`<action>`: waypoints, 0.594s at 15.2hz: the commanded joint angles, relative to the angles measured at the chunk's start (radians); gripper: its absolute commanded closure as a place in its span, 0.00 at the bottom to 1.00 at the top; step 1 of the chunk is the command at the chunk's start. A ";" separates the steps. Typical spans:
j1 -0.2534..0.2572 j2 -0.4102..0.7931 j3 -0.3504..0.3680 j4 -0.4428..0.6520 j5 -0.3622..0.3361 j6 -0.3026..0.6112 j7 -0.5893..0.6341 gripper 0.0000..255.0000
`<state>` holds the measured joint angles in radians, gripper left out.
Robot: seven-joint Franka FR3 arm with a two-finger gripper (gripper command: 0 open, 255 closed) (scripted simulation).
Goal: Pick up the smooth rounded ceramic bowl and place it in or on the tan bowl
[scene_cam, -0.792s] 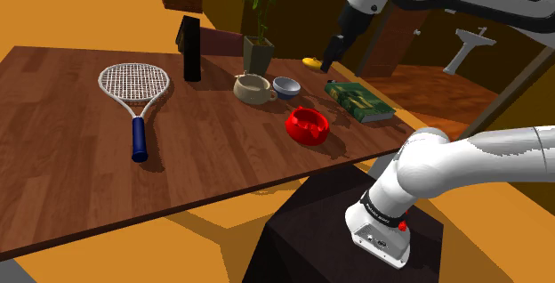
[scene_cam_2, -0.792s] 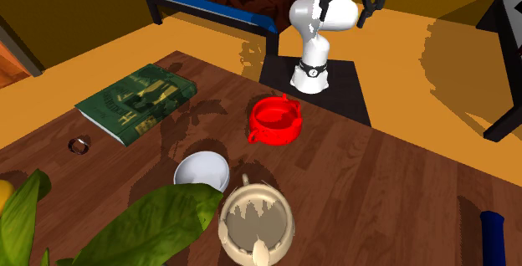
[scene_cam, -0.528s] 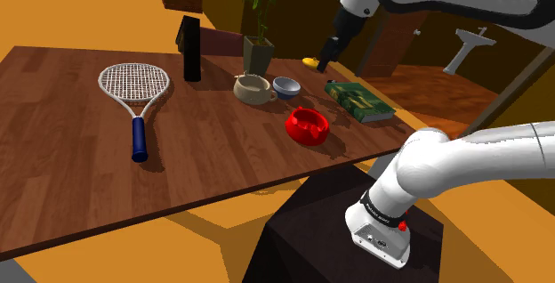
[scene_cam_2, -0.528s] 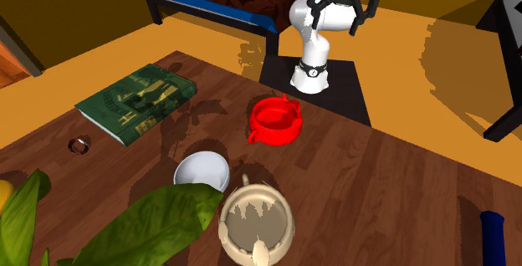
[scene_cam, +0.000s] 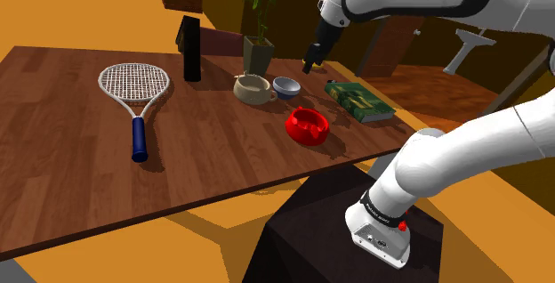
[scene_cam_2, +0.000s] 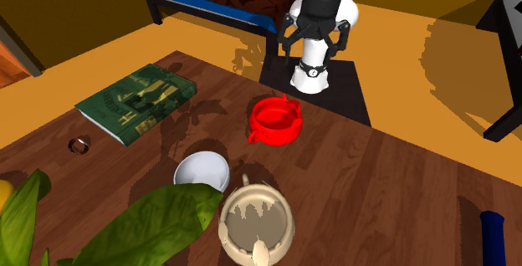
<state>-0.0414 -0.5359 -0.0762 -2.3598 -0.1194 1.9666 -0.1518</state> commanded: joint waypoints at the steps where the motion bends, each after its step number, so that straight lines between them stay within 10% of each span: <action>1: -0.007 0.066 -0.031 0.012 0.001 0.054 -0.030 0.00; 9: -0.022 0.355 -0.132 0.143 0.062 0.198 -0.163 0.00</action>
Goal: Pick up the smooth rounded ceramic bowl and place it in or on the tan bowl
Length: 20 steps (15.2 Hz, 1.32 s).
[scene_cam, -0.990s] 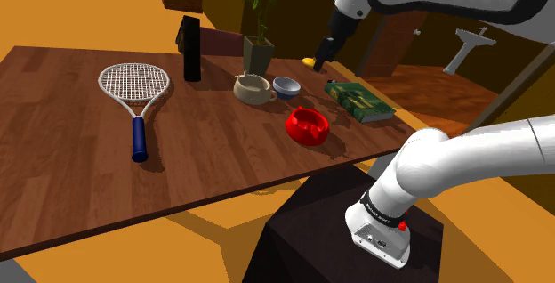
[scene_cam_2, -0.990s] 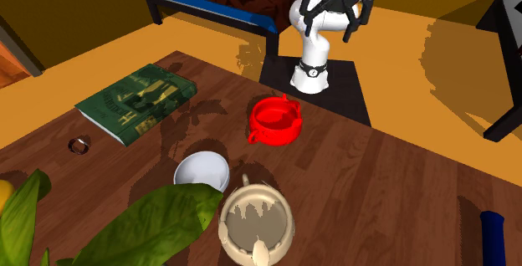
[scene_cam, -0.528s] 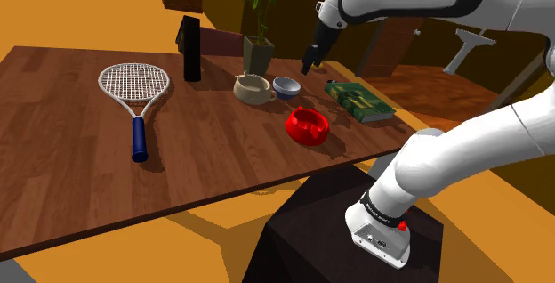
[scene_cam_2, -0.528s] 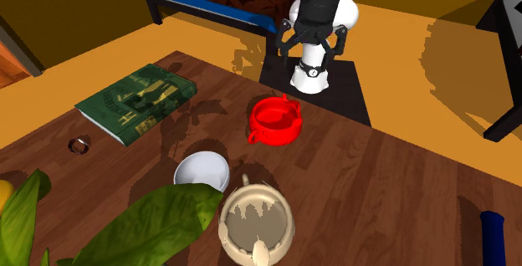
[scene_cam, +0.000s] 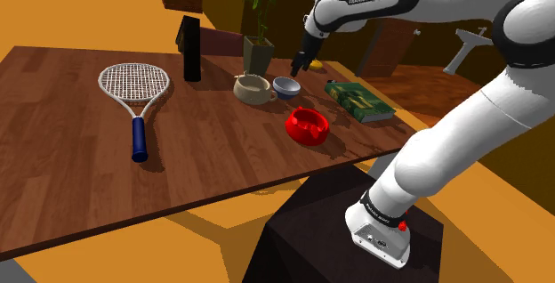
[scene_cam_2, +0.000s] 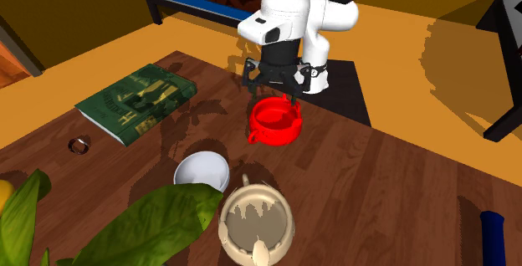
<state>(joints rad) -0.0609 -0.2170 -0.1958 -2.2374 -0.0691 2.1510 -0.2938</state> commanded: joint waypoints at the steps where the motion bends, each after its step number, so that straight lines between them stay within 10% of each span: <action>1: -0.004 0.075 -0.023 0.043 0.025 0.027 -0.040 0.00; 13: -0.092 0.555 -0.063 0.414 0.240 0.077 -0.263 0.00; 20: -0.103 0.621 -0.051 0.417 0.265 0.136 -0.281 0.00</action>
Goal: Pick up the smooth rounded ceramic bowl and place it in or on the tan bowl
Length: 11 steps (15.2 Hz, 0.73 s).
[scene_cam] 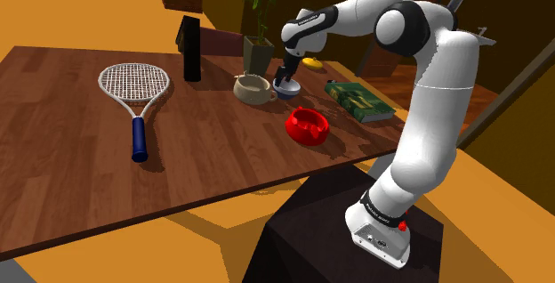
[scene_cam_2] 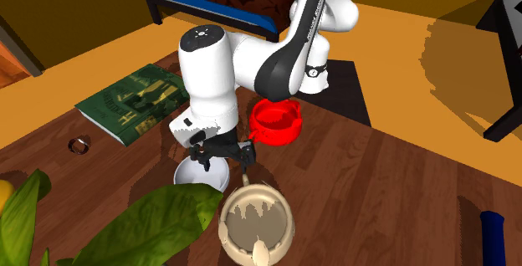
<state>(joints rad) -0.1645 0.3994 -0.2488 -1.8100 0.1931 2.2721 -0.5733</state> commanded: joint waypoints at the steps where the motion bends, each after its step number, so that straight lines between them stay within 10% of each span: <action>1: 0.000 0.013 0.003 -0.012 0.006 0.025 -0.003 0.00; 9: -0.001 0.018 0.004 -0.013 0.008 0.030 -0.004 0.00; 10: -0.001 0.018 0.004 -0.013 0.008 0.030 -0.004 1.00; 11: -0.001 0.018 0.004 -0.013 0.008 0.030 -0.004 1.00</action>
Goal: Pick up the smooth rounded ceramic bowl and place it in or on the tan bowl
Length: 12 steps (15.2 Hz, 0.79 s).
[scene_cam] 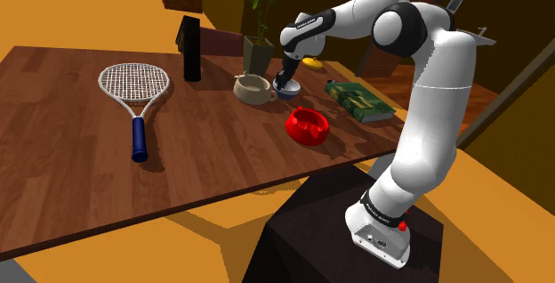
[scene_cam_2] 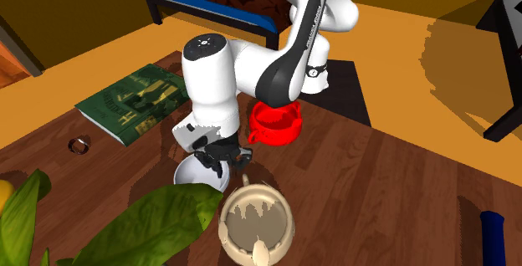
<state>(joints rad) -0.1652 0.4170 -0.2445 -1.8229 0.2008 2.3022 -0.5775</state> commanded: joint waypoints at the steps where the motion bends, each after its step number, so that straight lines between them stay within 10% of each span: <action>1: 0.000 0.000 0.000 0.000 0.000 0.000 0.000 1.00; 12: 0.004 -0.028 -0.006 0.016 -0.012 -0.043 0.009 1.00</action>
<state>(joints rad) -0.1616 0.3937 -0.2491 -1.8139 0.1910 2.2706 -0.5696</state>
